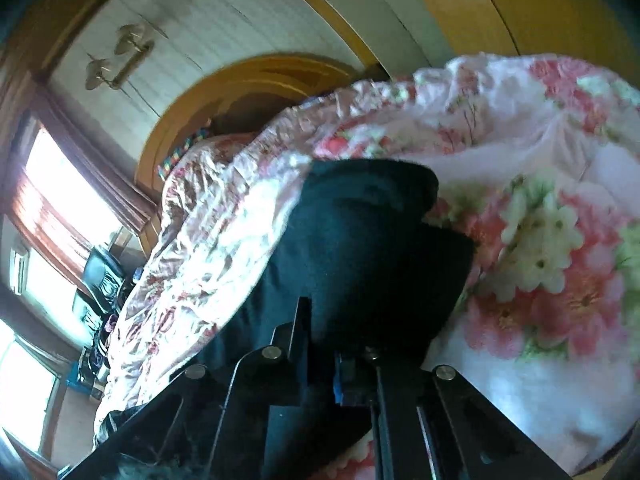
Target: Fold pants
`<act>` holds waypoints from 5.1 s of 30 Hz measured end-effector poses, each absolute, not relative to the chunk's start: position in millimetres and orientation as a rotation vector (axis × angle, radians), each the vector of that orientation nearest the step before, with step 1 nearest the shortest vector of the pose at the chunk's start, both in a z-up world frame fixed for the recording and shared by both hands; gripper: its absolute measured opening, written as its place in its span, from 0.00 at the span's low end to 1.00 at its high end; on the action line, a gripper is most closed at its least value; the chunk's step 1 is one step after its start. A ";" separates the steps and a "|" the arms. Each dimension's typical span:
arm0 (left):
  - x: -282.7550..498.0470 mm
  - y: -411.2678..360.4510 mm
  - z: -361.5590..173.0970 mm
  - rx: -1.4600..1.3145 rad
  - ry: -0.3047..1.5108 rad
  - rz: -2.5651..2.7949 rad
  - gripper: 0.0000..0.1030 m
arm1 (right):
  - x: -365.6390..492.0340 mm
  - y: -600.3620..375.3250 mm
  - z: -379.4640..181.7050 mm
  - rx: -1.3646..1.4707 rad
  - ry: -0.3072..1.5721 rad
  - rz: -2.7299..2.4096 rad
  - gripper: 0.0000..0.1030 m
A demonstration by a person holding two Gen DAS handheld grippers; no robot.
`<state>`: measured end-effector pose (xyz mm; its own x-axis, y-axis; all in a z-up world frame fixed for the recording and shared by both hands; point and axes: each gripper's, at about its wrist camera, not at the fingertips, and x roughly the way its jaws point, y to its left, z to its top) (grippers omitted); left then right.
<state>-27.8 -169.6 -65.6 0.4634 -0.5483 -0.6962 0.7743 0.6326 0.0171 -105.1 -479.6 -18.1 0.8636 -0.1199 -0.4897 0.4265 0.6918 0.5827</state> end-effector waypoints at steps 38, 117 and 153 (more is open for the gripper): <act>127.7 -30.3 -48.9 0.097 0.813 -0.308 0.27 | -116.3 -515.9 -26.3 0.871 0.300 -0.300 0.14; 92.6 147.7 -57.9 -0.249 0.648 0.063 0.31 | 216.2 -101.7 -40.1 0.189 1.196 0.845 0.53; 93.7 146.5 -58.9 -0.223 0.610 0.130 0.31 | 224.1 -89.9 -68.6 0.322 1.164 0.853 0.35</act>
<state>93.7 146.5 -58.9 0.8124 0.0552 -0.5805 -0.1865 0.9678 -0.1691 224.1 -89.9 -68.6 0.1352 0.7301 -0.6699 -0.4187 0.6548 0.6292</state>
